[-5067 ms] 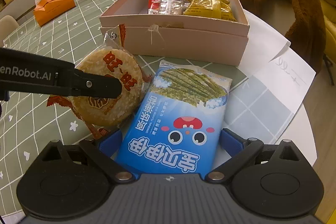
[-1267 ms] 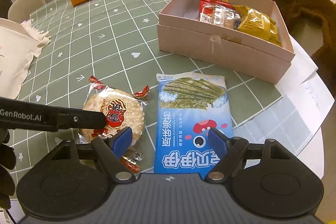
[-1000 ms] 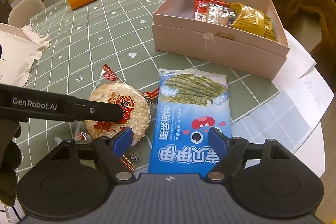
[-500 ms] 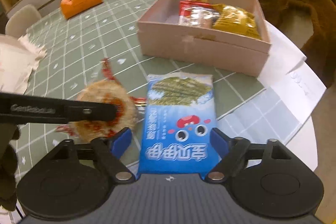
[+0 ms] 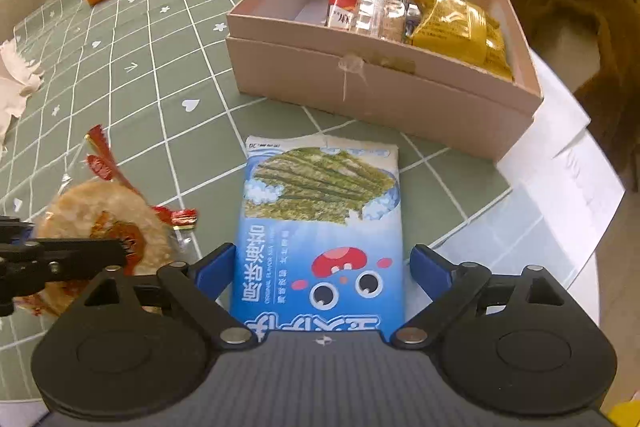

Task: Organize snacks
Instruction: 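Carry the rice cracker and blue packet into the pink box and open both grippers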

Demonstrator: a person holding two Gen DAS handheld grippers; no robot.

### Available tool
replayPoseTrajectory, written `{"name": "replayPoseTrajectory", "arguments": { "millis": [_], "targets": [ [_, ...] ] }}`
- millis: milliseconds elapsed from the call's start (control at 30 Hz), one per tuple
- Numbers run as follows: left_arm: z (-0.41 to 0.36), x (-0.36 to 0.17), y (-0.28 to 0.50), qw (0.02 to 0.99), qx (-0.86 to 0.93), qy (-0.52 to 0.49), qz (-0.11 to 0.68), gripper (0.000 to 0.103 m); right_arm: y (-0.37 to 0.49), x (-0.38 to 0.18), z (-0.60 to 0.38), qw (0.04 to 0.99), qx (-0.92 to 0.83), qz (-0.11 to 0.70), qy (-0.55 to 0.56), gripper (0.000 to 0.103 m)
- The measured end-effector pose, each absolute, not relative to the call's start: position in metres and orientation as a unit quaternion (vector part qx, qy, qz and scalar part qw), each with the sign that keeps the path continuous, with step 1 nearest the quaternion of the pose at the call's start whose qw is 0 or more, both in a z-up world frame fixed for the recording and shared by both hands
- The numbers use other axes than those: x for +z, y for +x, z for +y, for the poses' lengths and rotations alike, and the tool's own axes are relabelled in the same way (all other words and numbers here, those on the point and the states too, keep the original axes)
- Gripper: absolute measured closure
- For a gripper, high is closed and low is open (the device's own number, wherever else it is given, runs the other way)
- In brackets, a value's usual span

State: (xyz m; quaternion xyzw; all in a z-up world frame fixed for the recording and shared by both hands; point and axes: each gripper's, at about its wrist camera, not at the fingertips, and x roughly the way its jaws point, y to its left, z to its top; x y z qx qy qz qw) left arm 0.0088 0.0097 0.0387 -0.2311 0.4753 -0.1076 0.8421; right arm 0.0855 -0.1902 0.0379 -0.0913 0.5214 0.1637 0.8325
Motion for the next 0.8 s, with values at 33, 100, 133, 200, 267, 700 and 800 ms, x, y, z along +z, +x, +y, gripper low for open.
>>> {"name": "replayPoseTrajectory", "arguments": {
  "millis": [33,100,133,200,267,700,800],
  "targets": [
    [0.010,0.039,0.007,0.842,-0.108,-0.234,0.473,0.080,0.086,0.038,-0.192,0.832,0.164,0.523,-0.088,0.010],
    [0.011,0.038,0.004,0.841,-0.109,-0.241,0.471,0.080,0.085,0.039,-0.193,0.829,0.167,0.526,-0.089,0.012],
    [0.011,0.037,0.002,0.841,-0.110,-0.243,0.471,0.080,0.084,0.040,-0.194,0.828,0.168,0.527,-0.091,0.017],
    [0.011,0.037,0.002,0.840,-0.112,-0.243,0.472,0.080,0.080,0.046,-0.195,0.826,0.171,0.528,-0.098,0.018],
    [0.010,0.039,0.002,0.841,-0.112,-0.248,0.467,0.080,0.072,0.057,-0.198,0.832,0.175,0.517,-0.101,0.019],
    [0.014,0.158,0.104,0.876,-0.187,-0.278,0.348,0.080,0.141,0.226,-0.258,0.914,0.152,0.377,-0.004,0.020],
    [0.002,0.171,0.158,0.868,-0.206,-0.296,0.341,0.080,0.176,0.243,-0.267,0.922,0.139,0.361,0.012,0.020]
  ]
}}
